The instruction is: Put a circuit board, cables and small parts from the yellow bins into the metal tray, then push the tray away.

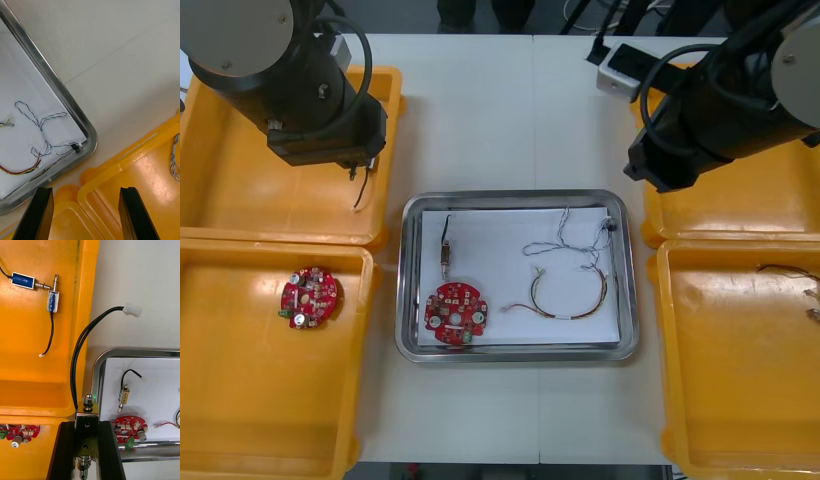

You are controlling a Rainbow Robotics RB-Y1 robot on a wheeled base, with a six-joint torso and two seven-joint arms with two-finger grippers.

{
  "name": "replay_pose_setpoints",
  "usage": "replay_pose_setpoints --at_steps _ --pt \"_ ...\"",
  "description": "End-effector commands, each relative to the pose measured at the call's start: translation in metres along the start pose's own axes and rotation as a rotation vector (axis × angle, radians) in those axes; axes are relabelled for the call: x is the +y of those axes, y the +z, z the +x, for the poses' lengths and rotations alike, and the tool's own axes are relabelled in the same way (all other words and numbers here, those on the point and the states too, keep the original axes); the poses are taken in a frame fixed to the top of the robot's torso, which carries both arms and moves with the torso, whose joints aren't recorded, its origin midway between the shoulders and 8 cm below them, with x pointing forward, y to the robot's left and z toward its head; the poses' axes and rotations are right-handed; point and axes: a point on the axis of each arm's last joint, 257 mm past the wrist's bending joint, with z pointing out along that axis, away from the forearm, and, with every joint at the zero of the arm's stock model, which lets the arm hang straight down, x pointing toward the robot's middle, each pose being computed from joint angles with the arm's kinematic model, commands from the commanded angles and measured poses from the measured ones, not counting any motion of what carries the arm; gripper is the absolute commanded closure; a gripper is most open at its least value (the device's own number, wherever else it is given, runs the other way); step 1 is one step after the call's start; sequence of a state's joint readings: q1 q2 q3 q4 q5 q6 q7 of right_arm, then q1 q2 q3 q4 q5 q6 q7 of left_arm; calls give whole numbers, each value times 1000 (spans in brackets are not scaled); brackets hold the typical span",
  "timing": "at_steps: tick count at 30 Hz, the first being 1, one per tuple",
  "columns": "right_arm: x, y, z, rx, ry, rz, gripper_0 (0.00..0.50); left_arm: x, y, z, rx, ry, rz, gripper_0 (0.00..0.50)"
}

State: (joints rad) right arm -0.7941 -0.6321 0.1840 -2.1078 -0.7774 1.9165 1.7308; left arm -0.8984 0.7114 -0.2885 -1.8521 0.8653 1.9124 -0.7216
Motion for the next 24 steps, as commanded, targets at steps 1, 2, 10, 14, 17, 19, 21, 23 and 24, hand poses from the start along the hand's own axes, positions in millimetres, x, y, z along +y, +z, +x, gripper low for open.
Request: replay_pose_setpoints --at_steps 1,2,10,14,17,19,21,23,24 --pt "-31 -21 29 -13 198 63 0 0 -12 -5 -28 -20 19 500" --pt "-34 -22 33 -12 217 64 0 0 -12 -5 -27 -23 18 500" --pt "-64 -36 95 -10 513 105 0 -23 -9 -1 -40 -40 51 500" --pt "-76 -42 122 -7 600 129 0 -38 -6 3 -55 -73 54 500" --pt "-86 -48 145 1 667 156 0 -51 1 10 -64 -83 43 500" --pt "-90 -51 157 8 694 174 0 -59 5 16 -65 -87 40 500" --pt "-93 -52 171 21 727 189 0 -67 11 24 -59 -92 33 500" --pt "-95 -52 177 28 739 199 0 -69 14 28 -55 -96 28 500" --pt "-98 -54 185 35 759 216 0 -75 19 36 -41 -93 22 500"
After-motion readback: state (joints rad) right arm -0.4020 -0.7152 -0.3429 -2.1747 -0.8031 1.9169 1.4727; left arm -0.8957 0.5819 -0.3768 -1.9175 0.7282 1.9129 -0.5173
